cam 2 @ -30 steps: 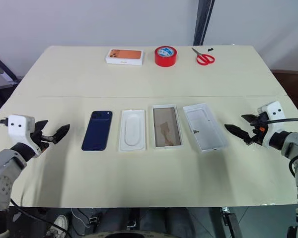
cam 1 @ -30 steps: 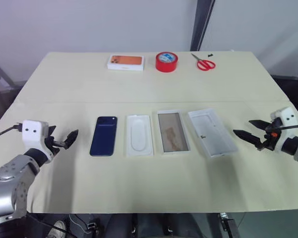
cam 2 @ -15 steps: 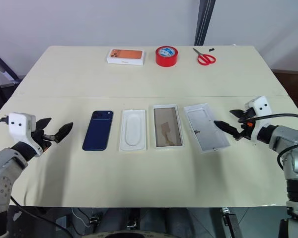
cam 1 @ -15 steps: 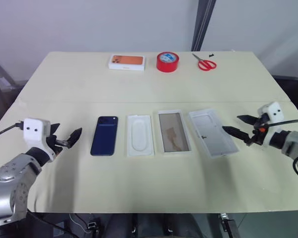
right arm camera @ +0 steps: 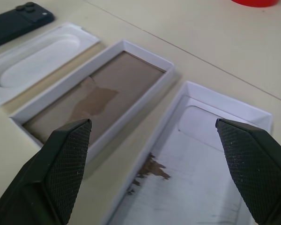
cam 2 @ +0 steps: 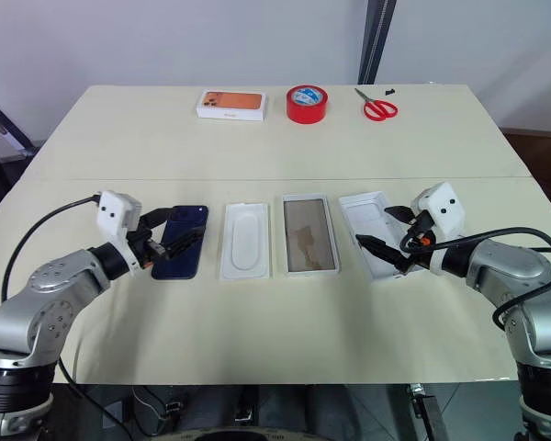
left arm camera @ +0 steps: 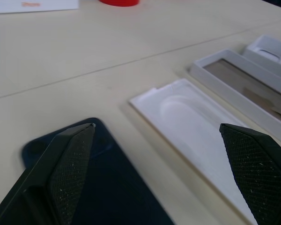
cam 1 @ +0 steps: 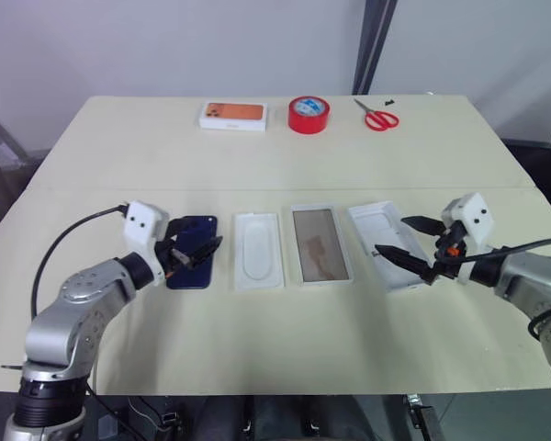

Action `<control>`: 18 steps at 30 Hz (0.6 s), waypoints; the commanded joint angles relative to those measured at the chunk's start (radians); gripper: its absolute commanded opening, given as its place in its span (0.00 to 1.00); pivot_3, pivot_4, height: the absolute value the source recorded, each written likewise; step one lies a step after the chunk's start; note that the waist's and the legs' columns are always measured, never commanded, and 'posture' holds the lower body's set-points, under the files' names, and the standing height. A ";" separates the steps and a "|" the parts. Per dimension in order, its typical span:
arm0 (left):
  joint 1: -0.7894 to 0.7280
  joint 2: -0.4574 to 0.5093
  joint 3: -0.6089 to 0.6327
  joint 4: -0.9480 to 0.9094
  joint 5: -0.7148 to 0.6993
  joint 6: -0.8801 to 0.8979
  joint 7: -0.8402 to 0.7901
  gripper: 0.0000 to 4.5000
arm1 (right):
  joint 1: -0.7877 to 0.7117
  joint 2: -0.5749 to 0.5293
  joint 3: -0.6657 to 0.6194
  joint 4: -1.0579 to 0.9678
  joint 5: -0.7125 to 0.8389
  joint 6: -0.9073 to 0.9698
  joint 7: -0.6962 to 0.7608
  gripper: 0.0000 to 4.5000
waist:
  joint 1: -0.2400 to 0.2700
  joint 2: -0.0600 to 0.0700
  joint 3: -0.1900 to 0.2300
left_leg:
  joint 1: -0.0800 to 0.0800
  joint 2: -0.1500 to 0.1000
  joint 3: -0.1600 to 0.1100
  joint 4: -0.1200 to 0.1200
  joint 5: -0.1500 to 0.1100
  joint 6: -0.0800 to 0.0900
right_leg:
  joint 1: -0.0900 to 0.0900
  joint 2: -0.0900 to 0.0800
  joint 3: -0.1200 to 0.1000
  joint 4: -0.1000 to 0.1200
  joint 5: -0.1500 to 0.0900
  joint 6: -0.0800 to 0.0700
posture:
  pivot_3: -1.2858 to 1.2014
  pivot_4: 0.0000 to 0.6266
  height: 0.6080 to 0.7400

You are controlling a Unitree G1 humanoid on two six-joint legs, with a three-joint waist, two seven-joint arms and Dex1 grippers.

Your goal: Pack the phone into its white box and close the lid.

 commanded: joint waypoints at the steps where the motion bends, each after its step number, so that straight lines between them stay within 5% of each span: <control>1: -0.008 -0.022 0.015 -0.048 -0.049 0.049 0.033 1.00 | -0.024 0.017 0.044 -0.084 0.012 0.001 -0.024 0.99 | 0.001 0.000 0.000 | 0.000 0.000 0.000 0.000 0.000 0.000 | 0.000 0.000 0.000 0.000 0.000 0.000 | 0.52 0.24 0.88; 6: -0.040 -0.083 -0.004 -0.125 -0.135 0.243 0.157 1.00 | -0.035 0.034 0.081 -0.094 0.004 -0.005 -0.045 0.99 | 0.006 -0.001 0.000 | 0.000 0.000 0.000 0.002 0.000 0.001 | 0.001 0.000 0.000 0.000 0.000 0.000 | 0.52 0.24 0.88; 13: -0.225 -0.261 0.152 -0.120 -0.338 0.635 0.464 1.00 | -0.062 0.010 0.132 -0.088 -0.020 -0.039 -0.001 0.99 | 0.019 -0.001 0.001 | 0.000 -0.001 -0.001 0.005 -0.001 0.002 | 0.002 0.002 -0.001 0.000 0.000 0.001 | 0.52 0.24 0.88; 18: -0.312 -0.310 0.229 -0.094 -0.327 0.853 0.574 1.00 | -0.058 0.012 0.130 -0.080 -0.022 -0.047 0.008 0.99 | 0.022 -0.002 0.001 | 0.000 0.000 -0.001 0.006 -0.001 0.002 | 0.003 0.004 -0.001 0.001 0.000 0.001 | 0.52 0.24 0.88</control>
